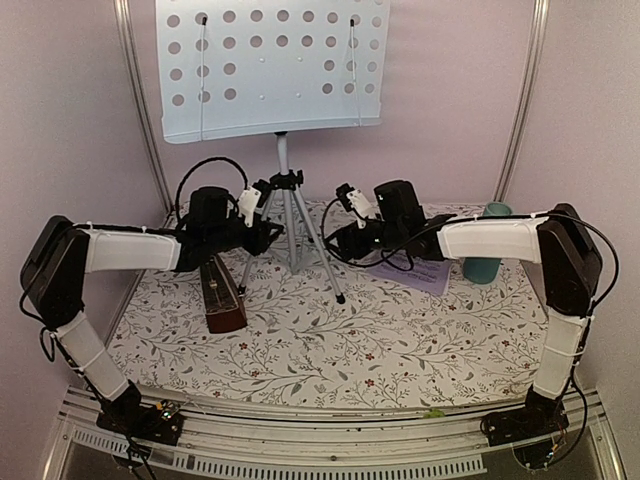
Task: Set up the instrument practice props
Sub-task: Adjust the music stand at the center of the board.
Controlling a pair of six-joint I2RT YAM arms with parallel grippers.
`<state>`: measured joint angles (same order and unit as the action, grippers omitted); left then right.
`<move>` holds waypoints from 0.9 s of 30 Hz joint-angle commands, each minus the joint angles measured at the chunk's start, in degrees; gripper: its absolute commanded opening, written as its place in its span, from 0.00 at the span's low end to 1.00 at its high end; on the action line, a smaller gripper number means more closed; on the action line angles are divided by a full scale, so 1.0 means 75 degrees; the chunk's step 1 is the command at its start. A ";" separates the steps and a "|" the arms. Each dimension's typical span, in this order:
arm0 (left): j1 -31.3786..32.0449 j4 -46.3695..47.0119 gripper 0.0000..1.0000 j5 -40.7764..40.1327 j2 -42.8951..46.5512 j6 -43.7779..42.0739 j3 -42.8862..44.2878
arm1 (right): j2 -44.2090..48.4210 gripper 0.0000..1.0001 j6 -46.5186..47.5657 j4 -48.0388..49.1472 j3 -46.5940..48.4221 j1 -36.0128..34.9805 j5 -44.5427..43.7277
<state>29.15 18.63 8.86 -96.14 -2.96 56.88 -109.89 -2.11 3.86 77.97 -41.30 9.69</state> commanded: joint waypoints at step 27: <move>-0.1251 0.1942 0.98 0.0140 0.2079 0.1824 -0.1422 | 0.1695 0.99 -0.1146 -0.0131 -0.2036 0.0762 -0.1163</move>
<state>21.12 29.71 12.21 -83.88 7.64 48.14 -99.31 -7.68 3.92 66.02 -38.35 4.75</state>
